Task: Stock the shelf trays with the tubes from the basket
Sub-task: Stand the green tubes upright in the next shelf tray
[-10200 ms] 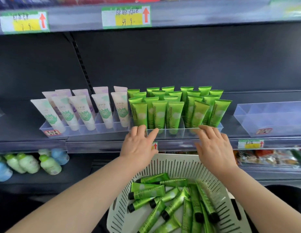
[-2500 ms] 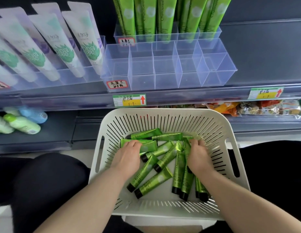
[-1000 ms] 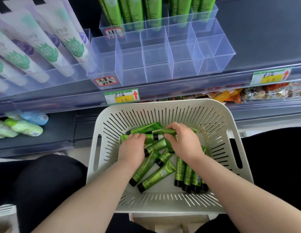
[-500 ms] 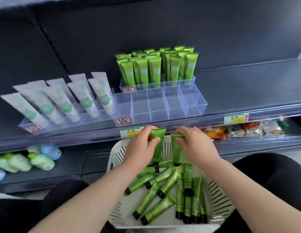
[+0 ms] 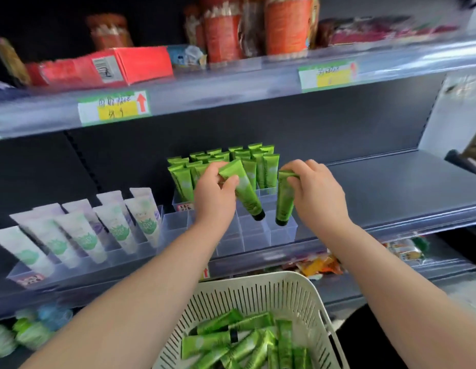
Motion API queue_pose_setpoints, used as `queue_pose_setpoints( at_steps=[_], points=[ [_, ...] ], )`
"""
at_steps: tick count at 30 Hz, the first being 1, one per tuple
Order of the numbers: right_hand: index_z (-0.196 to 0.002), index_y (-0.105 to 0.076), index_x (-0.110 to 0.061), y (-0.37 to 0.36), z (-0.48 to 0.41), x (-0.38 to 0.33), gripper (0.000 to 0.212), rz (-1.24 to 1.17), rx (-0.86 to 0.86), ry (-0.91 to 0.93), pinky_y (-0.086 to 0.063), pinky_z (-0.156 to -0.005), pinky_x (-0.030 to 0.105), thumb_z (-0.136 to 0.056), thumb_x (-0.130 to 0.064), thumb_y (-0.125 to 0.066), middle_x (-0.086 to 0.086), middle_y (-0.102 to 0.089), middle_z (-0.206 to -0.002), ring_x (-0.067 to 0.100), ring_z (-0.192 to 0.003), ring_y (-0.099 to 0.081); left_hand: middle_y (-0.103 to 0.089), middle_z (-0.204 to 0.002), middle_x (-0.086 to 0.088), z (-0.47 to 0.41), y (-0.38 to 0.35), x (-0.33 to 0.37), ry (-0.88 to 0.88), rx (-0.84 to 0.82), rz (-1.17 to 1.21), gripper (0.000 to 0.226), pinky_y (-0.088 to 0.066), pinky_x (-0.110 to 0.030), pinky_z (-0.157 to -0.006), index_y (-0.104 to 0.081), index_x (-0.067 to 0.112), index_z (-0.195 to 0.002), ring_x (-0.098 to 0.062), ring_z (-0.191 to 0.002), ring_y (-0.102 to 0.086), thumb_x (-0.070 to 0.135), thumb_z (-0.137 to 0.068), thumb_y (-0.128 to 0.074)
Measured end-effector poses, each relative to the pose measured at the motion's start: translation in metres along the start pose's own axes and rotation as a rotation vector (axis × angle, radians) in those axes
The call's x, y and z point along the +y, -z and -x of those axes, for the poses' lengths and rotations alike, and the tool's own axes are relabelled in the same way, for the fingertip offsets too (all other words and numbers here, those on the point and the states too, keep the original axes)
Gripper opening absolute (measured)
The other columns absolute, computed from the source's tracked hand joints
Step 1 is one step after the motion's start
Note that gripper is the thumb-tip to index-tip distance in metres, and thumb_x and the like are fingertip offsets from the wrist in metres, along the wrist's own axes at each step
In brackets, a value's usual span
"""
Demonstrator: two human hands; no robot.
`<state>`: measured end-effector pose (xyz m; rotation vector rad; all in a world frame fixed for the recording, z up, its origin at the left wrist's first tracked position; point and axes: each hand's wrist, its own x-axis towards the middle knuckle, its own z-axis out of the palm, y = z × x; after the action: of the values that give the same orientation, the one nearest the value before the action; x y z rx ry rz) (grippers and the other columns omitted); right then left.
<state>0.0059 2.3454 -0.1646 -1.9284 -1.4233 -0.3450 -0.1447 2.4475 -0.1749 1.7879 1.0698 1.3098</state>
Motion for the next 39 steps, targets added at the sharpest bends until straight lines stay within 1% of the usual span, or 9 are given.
queue_pose_setpoints(
  at_steps=[4,7,12,18,24,27,30,34,39],
  points=[
    [-0.116,-0.057,-0.022,-0.005,-0.017,0.015,0.025,0.008,-0.004,-0.005,-0.044,-0.066,0.036,-0.099,-0.019,-0.041,0.002,-0.057,-0.100,0.025,-0.096,-0.047,-0.059,-0.080,0.003,-0.024,-0.037,0.000,-0.007,-0.021,-0.043,0.026,-0.057,-0.047,-0.073,-0.059,0.025,-0.117,-0.025,-0.077,-0.064,0.013,-0.094,-0.056],
    [-0.116,-0.058,-0.022,-0.009,-0.026,0.022,0.025,-0.002,-0.001,0.006,-0.044,-0.066,0.036,-0.098,-0.020,-0.041,0.001,-0.057,-0.099,0.024,-0.095,-0.048,-0.059,-0.078,0.000,-0.041,-0.064,-0.003,0.009,-0.061,-0.117,0.021,-0.057,-0.043,-0.068,-0.059,0.025,-0.114,-0.024,-0.075,-0.063,0.014,-0.096,-0.055],
    [-0.113,-0.059,-0.024,-0.015,-0.038,0.031,0.023,0.012,-0.045,0.036,-0.045,-0.068,0.037,-0.096,-0.020,-0.044,-0.001,-0.057,-0.094,0.023,-0.094,-0.048,-0.061,-0.086,-0.001,-0.063,-0.087,-0.020,0.066,-0.215,-0.363,0.018,-0.041,-0.029,-0.056,-0.058,0.027,-0.112,-0.019,-0.072,-0.057,0.017,-0.099,-0.050],
    [-0.112,-0.060,-0.022,-0.019,-0.050,0.036,0.022,0.021,-0.022,0.053,-0.043,-0.065,0.037,-0.095,-0.017,-0.046,0.000,-0.058,-0.092,0.024,-0.090,-0.047,-0.064,-0.099,0.001,-0.074,-0.091,-0.030,-0.035,-0.374,-0.498,0.019,-0.042,-0.029,-0.069,-0.061,0.026,-0.104,-0.019,-0.083,-0.055,0.012,-0.096,-0.051],
    [-0.113,-0.060,-0.021,-0.030,-0.061,0.029,0.023,0.030,-0.022,0.058,-0.041,-0.063,0.035,-0.095,-0.017,-0.046,0.001,-0.058,-0.094,0.024,-0.091,-0.047,-0.065,-0.115,0.003,-0.076,-0.081,-0.026,-0.119,-0.347,-0.533,0.031,-0.050,-0.031,-0.083,-0.064,0.026,-0.112,-0.016,-0.098,-0.059,0.004,-0.093,-0.053],
    [-0.115,-0.060,-0.021,-0.039,-0.069,0.028,0.024,0.035,-0.028,0.052,-0.040,-0.063,0.034,-0.095,-0.018,-0.046,0.002,-0.059,-0.096,0.025,-0.094,-0.048,-0.062,-0.118,0.003,-0.074,-0.068,-0.021,-0.237,-0.312,-0.684,0.032,-0.051,-0.034,-0.079,-0.060,0.028,-0.119,-0.021,-0.101,-0.060,0.010,-0.093,-0.056],
    [-0.117,-0.059,-0.022,-0.051,-0.074,0.029,0.026,0.041,-0.070,0.043,-0.038,-0.064,0.033,-0.096,-0.018,-0.045,0.003,-0.059,-0.098,0.026,-0.095,-0.048,-0.056,-0.125,0.003,-0.070,-0.052,-0.023,-0.337,-0.323,-0.861,0.031,-0.049,-0.034,-0.076,-0.055,0.024,-0.123,-0.021,-0.108,-0.055,0.016,-0.093,-0.056],
    [-0.119,-0.058,-0.022,-0.067,-0.075,0.032,0.027,0.060,-0.150,0.012,-0.039,-0.067,0.034,-0.095,-0.018,-0.047,0.004,-0.060,-0.105,0.028,-0.099,-0.049,-0.050,-0.131,0.001,-0.063,-0.036,-0.026,-0.423,-0.396,-1.013,0.036,-0.047,-0.039,-0.090,-0.051,0.018,-0.127,-0.021,-0.119,-0.044,0.013,-0.092,-0.058],
    [-0.118,-0.059,-0.025,-0.083,-0.069,0.036,0.028,0.106,-0.245,-0.006,-0.034,-0.069,0.032,-0.094,-0.017,-0.048,0.003,-0.059,-0.106,0.027,-0.102,-0.049,-0.046,-0.133,0.001,-0.057,-0.027,-0.031,-0.484,-0.433,-1.103,0.043,-0.041,-0.039,-0.095,-0.049,0.016,-0.127,-0.022,-0.122,-0.039,0.007,-0.087,-0.062]
  ],
)
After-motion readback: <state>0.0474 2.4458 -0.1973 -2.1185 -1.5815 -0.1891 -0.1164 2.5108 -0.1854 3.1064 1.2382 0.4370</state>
